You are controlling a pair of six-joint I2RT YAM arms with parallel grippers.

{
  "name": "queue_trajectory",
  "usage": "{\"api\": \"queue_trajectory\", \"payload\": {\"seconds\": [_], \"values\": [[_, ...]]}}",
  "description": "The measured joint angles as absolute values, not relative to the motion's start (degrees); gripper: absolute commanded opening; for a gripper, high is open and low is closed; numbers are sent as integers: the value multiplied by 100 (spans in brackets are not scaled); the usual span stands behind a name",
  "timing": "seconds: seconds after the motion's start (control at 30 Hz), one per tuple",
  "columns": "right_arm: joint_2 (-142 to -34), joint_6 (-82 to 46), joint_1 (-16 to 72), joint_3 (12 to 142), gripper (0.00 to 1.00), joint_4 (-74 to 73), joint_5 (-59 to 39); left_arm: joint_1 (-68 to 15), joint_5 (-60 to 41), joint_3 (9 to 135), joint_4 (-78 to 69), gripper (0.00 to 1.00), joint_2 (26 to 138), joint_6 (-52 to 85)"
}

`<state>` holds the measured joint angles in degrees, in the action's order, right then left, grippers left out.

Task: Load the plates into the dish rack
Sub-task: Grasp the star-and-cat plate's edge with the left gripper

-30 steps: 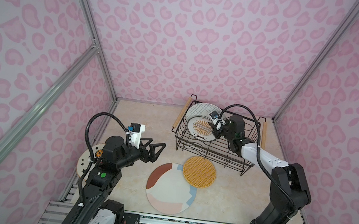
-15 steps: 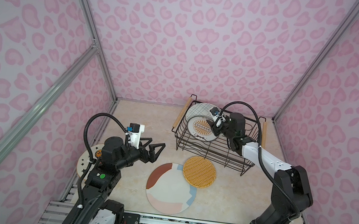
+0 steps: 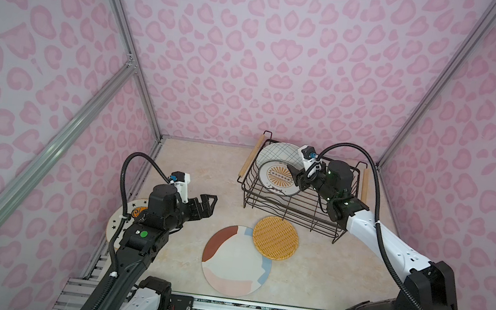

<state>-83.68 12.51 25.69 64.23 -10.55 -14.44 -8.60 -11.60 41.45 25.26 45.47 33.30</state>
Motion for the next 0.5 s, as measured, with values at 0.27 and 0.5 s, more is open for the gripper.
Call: {"api": "queue_trajectory", "payload": {"seconds": [0.27, 0.5], "values": [[-8053, 941, 3295, 6370, 82, -528, -1313, 1463, -803, 3885, 3686, 97, 4932, 4434], [-7887, 296, 3763, 6110, 98, -429, -1424, 3671, -1452, 3030, 3636, 99, 5225, 4825]]}}
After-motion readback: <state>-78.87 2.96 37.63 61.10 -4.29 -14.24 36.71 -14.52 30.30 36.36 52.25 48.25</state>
